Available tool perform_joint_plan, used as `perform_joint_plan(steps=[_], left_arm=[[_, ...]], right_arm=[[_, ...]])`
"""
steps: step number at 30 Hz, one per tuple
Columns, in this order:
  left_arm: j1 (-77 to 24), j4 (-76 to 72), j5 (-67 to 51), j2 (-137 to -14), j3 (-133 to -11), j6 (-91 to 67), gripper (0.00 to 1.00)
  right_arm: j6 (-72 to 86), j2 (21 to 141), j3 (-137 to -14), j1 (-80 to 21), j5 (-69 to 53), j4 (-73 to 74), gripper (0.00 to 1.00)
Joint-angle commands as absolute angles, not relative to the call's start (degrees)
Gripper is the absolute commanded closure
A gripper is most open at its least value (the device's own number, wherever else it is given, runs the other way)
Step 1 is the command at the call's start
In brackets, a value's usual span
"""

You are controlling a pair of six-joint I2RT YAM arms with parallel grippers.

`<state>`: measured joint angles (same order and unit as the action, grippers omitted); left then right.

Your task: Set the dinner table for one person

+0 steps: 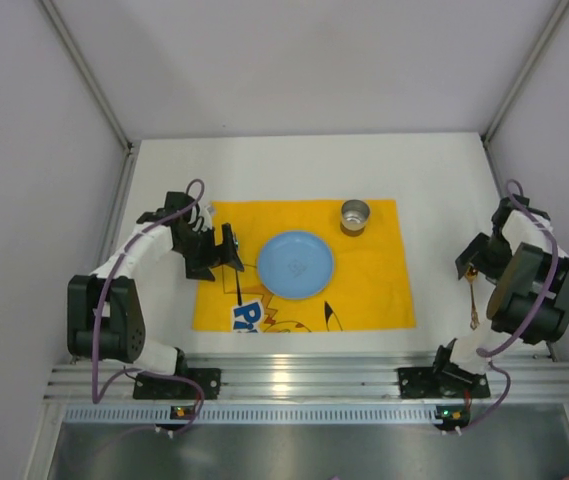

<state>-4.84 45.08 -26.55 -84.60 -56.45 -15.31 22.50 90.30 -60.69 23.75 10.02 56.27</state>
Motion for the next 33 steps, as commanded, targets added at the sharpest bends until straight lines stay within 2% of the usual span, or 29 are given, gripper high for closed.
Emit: perform_joint_plan(steps=[1,3,6,7,9,10,13,20,26,28,33], left_arm=[[-4.57,43.07,-27.51,-82.88,-55.99,-15.91,0.02],[-4.57,43.50,-26.90,-82.71,-56.07,-16.00,0.02],[-4.57,44.38,-25.50,-82.18,-56.42,-15.82,0.02],[-4.57,44.56,-25.23,-81.48,-56.51,-15.91,0.02],[-4.57,45.09,-24.44,-80.69,-56.25,-16.00,0.02],[-4.57,45.09,-24.09,-80.25,-56.16,-16.43,0.02],[-4.57,45.35,-23.99,-78.49,-55.37,-17.75,0.02],[-4.57,45.52,-24.96,-73.39,-55.63,-21.35,0.02],[-4.66,46.05,-25.23,-71.54,-57.74,-21.97,0.02],[-4.66,46.32,-24.70,-70.76,-58.27,-22.41,0.02],[-4.83,46.32,-23.73,-69.52,-59.76,-24.17,0.02]], right_arm=[[19.25,94.03,-59.94,24.96,11.52,49.41,0.10],[19.07,97.72,-59.68,24.96,12.39,48.35,0.15],[19.95,101.77,-61.78,25.05,12.74,47.99,0.40],[19.95,102.47,-62.14,25.05,12.92,47.73,0.58],[19.86,104.49,-62.23,25.05,12.92,47.29,0.72],[19.86,105.11,-62.23,25.05,13.01,47.11,0.85],[19.86,106.08,-63.01,24.96,13.97,46.93,1.00],[19.42,99.61,-71.96,21.45,17.84,52.11,1.00],[21.35,90.45,-79.61,4.00,15.74,58.26,1.00],[22.84,88.87,-79.28,0.89,12.24,59.32,1.00],[29.34,81.92,-66.12,-7.46,-2.35,52.67,1.00]])
